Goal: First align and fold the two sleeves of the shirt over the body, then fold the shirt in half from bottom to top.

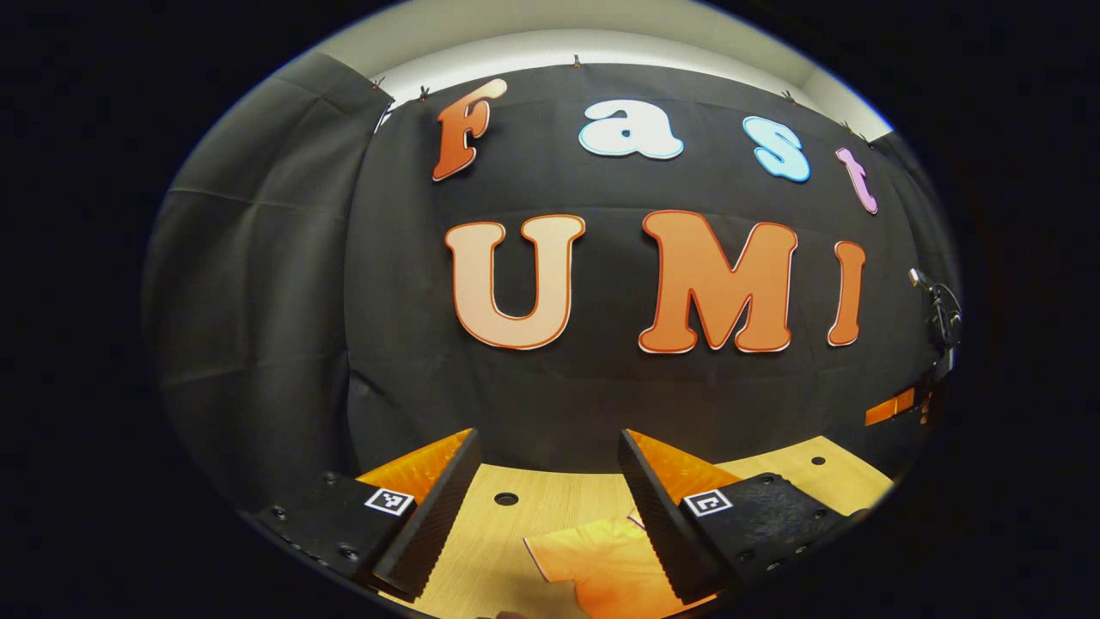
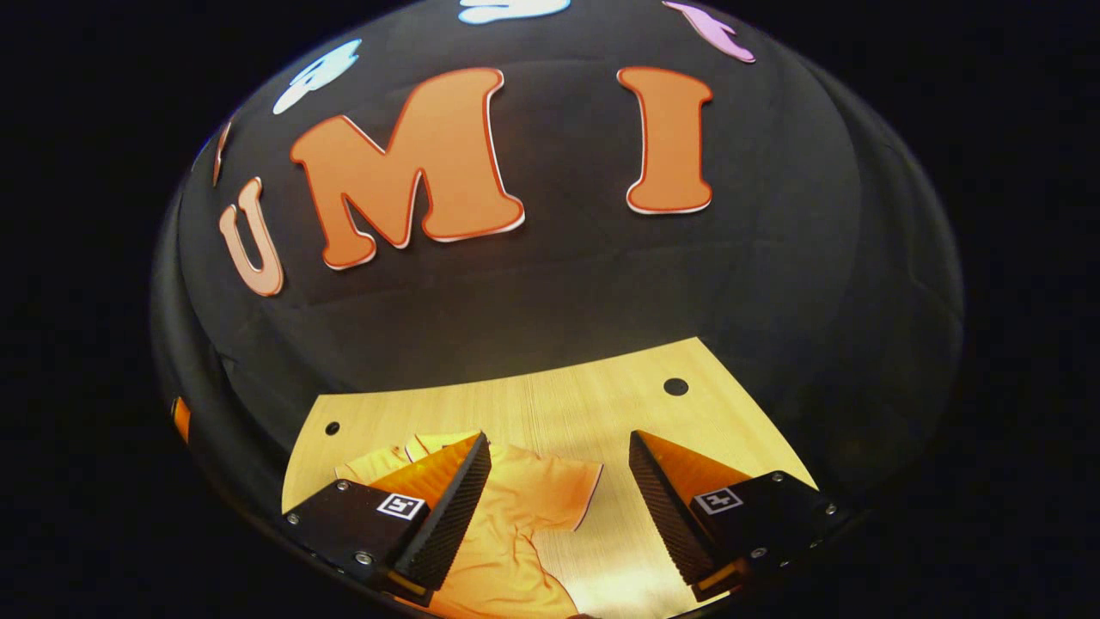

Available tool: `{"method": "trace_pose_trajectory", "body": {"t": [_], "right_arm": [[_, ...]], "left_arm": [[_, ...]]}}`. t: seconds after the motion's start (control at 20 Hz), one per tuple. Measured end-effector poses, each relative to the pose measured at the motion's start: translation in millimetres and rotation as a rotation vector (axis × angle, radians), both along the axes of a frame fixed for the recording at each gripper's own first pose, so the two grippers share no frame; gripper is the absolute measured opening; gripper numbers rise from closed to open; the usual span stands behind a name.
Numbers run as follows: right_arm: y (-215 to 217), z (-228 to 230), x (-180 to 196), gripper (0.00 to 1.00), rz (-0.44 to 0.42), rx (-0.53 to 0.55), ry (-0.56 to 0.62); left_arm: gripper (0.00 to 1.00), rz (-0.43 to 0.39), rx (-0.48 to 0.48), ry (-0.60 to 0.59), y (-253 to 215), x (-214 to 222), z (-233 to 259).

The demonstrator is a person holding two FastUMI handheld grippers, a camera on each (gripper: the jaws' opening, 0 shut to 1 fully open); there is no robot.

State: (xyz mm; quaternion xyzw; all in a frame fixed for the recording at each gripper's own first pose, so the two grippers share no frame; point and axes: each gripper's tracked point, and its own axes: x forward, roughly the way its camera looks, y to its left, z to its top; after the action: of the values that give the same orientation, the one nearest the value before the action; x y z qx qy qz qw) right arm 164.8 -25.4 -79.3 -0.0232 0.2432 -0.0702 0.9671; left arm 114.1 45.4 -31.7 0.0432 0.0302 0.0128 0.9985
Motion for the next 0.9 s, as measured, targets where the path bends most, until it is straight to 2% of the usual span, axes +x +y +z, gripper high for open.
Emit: {"method": "trace_pose_trajectory", "body": {"t": [0.45,0.9], "right_arm": [[-43.1,-136.0,52.7,0.99,-0.107,0.004,0.368],[-71.8,-246.2,56.0,1.00,-0.210,0.001,0.641]], "left_arm": [[0.98,0.050,-0.027,0.062,32.1,23.6,-25.8],[0.98,0.098,-0.031,0.137,59.4,39.0,-60.1]]}}
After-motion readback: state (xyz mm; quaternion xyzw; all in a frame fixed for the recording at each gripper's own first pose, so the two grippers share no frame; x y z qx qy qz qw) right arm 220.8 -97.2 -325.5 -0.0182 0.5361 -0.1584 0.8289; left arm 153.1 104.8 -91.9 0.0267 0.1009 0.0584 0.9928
